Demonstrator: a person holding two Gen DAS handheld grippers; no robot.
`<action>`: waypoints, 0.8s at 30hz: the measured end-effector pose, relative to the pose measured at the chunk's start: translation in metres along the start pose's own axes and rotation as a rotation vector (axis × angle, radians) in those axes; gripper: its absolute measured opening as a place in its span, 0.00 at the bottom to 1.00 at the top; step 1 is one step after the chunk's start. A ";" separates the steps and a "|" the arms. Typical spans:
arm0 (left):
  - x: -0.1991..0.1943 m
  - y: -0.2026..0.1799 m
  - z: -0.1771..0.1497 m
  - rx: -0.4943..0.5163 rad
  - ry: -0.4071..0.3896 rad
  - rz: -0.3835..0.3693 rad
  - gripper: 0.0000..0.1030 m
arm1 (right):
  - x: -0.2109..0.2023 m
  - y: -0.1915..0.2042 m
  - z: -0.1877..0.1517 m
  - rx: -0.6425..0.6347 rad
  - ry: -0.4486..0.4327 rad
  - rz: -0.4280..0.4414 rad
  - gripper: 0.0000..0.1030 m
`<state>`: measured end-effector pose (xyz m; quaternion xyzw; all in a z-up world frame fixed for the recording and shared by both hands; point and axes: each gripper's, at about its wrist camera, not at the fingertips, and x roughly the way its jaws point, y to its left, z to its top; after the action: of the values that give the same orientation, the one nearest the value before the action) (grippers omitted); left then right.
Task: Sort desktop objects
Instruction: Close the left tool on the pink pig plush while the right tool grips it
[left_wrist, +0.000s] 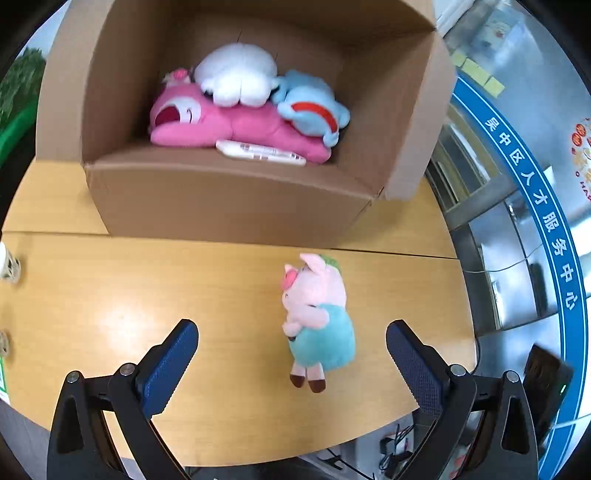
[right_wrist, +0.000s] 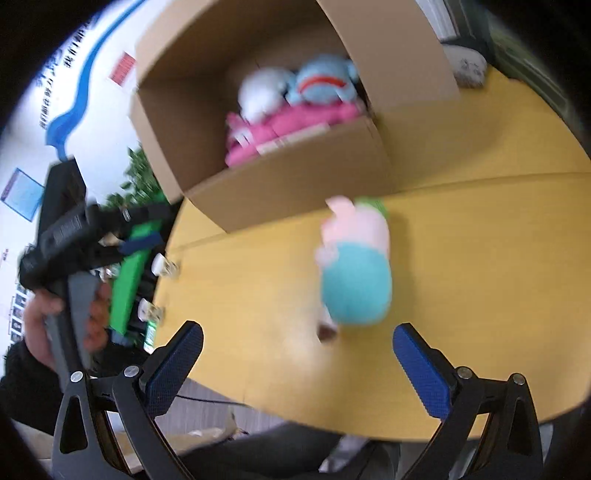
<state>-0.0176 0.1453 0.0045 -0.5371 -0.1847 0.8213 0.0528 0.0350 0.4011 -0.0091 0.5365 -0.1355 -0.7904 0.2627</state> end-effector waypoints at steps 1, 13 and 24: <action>0.010 -0.002 -0.002 0.009 0.028 -0.014 1.00 | 0.001 0.000 -0.004 -0.005 0.004 -0.012 1.00; 0.187 -0.016 0.040 0.023 0.332 -0.127 1.00 | 0.118 -0.010 0.023 -0.070 0.119 -0.229 1.00; 0.292 -0.015 0.042 -0.035 0.547 -0.211 1.00 | 0.211 -0.045 0.043 -0.034 0.237 -0.299 0.90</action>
<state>-0.1796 0.2318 -0.2275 -0.7172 -0.2325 0.6328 0.1763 -0.0767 0.3167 -0.1790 0.6355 -0.0091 -0.7541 0.1654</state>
